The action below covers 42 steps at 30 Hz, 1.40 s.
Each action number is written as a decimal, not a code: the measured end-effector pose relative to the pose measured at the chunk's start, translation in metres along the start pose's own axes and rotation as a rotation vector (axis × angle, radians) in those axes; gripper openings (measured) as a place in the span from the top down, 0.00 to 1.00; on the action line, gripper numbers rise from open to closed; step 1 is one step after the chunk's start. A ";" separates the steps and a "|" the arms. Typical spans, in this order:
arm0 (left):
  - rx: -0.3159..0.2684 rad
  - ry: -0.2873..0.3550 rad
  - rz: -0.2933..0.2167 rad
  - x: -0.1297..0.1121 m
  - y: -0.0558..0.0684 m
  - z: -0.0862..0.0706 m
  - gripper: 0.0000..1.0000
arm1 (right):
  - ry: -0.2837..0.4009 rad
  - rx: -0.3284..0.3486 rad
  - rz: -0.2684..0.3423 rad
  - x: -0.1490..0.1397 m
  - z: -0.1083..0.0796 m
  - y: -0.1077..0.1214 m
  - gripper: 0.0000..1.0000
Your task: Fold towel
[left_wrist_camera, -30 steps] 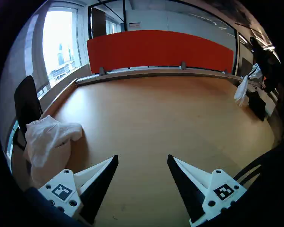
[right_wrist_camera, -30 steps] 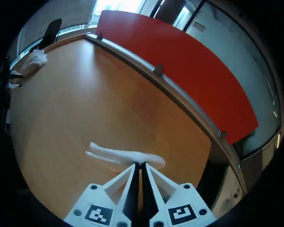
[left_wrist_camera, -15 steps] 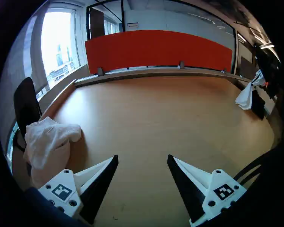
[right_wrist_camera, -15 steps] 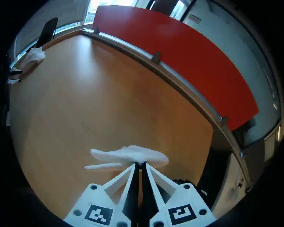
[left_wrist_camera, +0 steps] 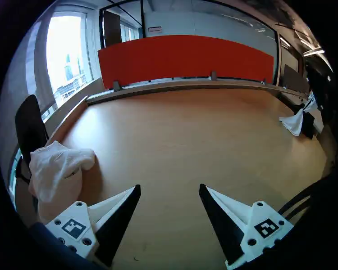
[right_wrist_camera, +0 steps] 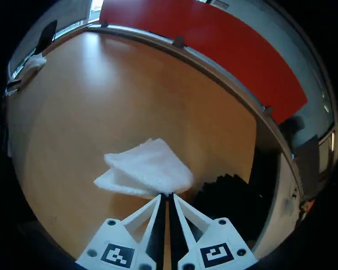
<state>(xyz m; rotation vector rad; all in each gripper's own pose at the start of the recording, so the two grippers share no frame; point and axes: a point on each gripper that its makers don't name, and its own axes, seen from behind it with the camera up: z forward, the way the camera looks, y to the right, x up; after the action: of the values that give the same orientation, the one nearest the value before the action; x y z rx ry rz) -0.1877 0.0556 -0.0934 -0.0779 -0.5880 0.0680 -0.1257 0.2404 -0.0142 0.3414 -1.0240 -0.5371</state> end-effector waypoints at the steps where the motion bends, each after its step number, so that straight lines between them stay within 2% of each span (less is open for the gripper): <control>1: 0.000 -0.001 0.001 0.000 0.000 0.000 0.04 | -0.006 -0.001 0.008 -0.004 0.001 0.000 0.96; 25: 0.016 -0.016 0.002 -0.009 -0.004 -0.007 0.04 | -0.130 -0.012 0.106 -0.075 0.034 -0.006 0.96; 42: 0.021 -0.027 0.009 -0.013 -0.005 -0.010 0.04 | -0.200 -0.029 0.140 -0.104 0.045 -0.008 0.96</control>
<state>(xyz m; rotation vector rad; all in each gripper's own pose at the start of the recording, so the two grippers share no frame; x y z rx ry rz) -0.1922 0.0489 -0.1085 -0.0594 -0.6137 0.0836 -0.2100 0.2919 -0.0701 0.1909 -1.2225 -0.4657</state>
